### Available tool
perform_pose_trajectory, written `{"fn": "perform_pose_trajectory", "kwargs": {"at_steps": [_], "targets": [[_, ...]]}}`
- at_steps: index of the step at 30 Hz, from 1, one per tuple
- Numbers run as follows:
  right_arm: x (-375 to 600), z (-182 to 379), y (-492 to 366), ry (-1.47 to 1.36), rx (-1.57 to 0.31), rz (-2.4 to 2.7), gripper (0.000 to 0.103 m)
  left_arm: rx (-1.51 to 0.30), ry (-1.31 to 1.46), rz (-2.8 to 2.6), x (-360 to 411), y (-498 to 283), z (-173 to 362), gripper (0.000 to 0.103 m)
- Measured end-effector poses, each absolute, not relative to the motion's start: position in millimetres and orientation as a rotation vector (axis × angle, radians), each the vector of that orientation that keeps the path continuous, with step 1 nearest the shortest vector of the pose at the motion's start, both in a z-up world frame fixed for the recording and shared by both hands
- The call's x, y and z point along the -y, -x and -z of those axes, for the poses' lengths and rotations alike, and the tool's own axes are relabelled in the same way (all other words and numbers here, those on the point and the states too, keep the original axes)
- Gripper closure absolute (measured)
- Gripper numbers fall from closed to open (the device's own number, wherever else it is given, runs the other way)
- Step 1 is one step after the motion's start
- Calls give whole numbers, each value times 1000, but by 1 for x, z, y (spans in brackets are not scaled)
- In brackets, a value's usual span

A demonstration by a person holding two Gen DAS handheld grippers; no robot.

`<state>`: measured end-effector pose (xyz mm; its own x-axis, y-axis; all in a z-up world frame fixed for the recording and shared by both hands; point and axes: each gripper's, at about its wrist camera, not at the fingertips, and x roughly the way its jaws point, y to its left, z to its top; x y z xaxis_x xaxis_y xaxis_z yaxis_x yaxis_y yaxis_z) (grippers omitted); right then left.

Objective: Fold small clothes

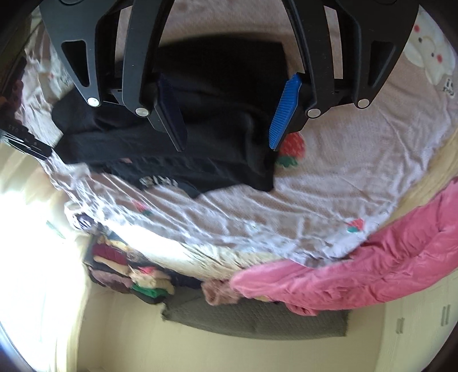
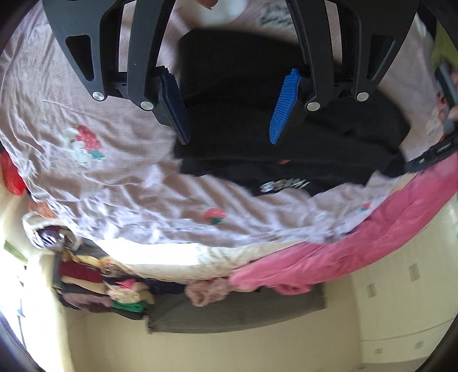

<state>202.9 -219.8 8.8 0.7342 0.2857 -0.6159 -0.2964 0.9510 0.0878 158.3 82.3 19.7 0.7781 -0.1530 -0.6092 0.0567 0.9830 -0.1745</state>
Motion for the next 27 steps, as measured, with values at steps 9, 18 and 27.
{"fn": "perform_pose_trajectory", "kwargs": {"at_steps": [9, 18, 27], "targets": [[135, 32, -165, 172, -791, -539, 67, -784, -9, 194, -45, -142, 19, 51], [111, 47, -208, 174, -801, -479, 68, -833, -47, 169, -43, -165, 25, 39], [107, 40, -292, 136, -846, -390, 68, -852, 69, 112, -60, -225, 12, 36]]}}
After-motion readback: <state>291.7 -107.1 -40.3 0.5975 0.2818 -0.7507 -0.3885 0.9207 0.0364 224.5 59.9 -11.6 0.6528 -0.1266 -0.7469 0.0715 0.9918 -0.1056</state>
